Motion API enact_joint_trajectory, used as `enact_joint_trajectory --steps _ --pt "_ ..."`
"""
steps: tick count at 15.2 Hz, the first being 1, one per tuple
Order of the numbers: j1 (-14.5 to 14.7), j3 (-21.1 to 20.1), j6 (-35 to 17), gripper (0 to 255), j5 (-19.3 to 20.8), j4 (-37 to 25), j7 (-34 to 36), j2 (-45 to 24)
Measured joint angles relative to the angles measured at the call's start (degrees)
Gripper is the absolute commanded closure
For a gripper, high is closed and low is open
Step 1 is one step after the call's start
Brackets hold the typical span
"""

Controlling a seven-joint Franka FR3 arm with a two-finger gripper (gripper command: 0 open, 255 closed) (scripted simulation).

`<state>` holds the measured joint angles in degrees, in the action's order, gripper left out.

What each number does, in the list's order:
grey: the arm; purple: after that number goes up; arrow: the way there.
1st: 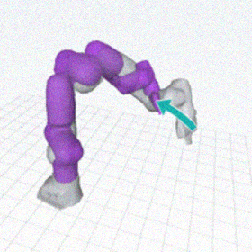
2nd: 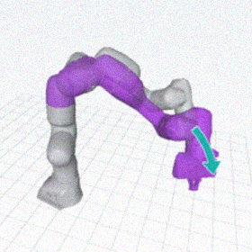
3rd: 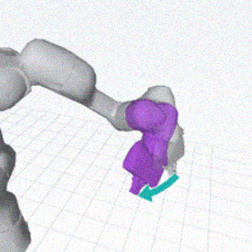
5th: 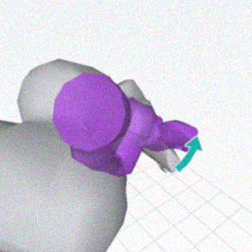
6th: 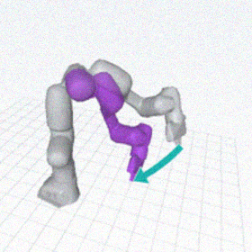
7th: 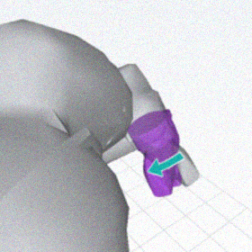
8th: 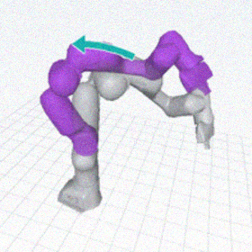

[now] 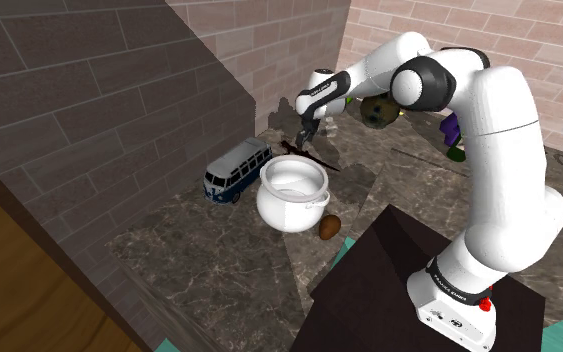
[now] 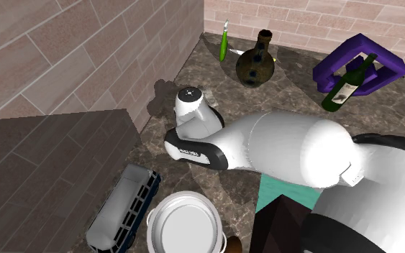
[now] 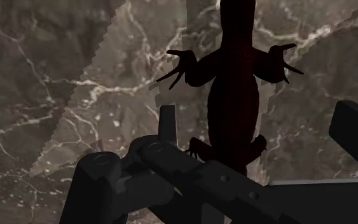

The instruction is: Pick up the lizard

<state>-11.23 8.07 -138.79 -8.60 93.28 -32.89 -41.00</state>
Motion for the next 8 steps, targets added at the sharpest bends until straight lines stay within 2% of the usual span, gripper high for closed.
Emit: enact_joint_trajectory --steps 8 --pt "-0.59 -0.71 -2.76 0 -0.63 -2.17 -0.51 -4.92"
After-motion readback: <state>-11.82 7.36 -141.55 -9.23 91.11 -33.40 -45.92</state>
